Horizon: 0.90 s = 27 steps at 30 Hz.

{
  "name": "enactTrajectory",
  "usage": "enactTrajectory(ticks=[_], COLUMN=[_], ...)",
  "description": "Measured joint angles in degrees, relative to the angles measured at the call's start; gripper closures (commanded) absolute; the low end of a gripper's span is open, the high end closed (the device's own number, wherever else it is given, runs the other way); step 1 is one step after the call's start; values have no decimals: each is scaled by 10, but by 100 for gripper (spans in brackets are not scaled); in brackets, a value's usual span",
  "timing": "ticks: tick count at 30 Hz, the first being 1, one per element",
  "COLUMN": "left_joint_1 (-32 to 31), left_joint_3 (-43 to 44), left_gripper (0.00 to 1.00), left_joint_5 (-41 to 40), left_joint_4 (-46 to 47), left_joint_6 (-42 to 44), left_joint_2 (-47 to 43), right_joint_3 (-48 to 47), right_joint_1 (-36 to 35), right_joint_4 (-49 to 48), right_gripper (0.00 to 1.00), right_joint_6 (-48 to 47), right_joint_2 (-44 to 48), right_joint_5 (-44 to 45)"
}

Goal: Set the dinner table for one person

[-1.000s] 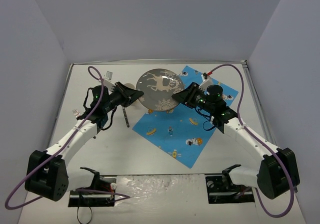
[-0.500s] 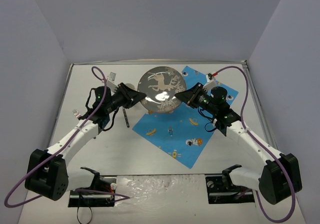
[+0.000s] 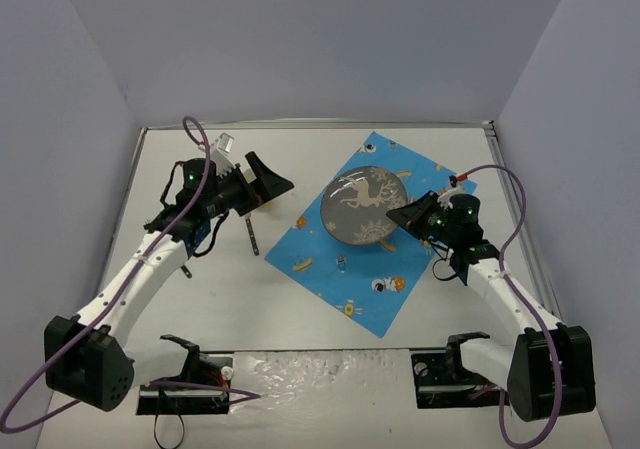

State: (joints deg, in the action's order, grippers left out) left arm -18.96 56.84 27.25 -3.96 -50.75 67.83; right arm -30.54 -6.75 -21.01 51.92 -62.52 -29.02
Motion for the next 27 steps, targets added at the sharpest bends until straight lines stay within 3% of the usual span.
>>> enactTrajectory(ticks=[9, 16, 22, 27], left_joint_1=[66, 126, 129, 138], left_joint_3=[121, 43, -60, -77], left_gripper=[3, 3, 3, 3], left_joint_5=[-152, -248, -306, -336], left_joint_4=[-235, -275, -256, -249], left_joint_6=[221, 304, 317, 322], left_joint_2=[-65, -137, -170, -173], right_joint_3=[38, 39, 39, 39], right_joint_1=[60, 76, 93, 97], right_joint_4=[-38, -85, -114, -155], right_gripper=[100, 100, 100, 100], right_joint_6=[15, 8, 1, -2], right_joint_2=[-11, -83, -136, -186], right_joint_5=[-25, -43, -52, -65])
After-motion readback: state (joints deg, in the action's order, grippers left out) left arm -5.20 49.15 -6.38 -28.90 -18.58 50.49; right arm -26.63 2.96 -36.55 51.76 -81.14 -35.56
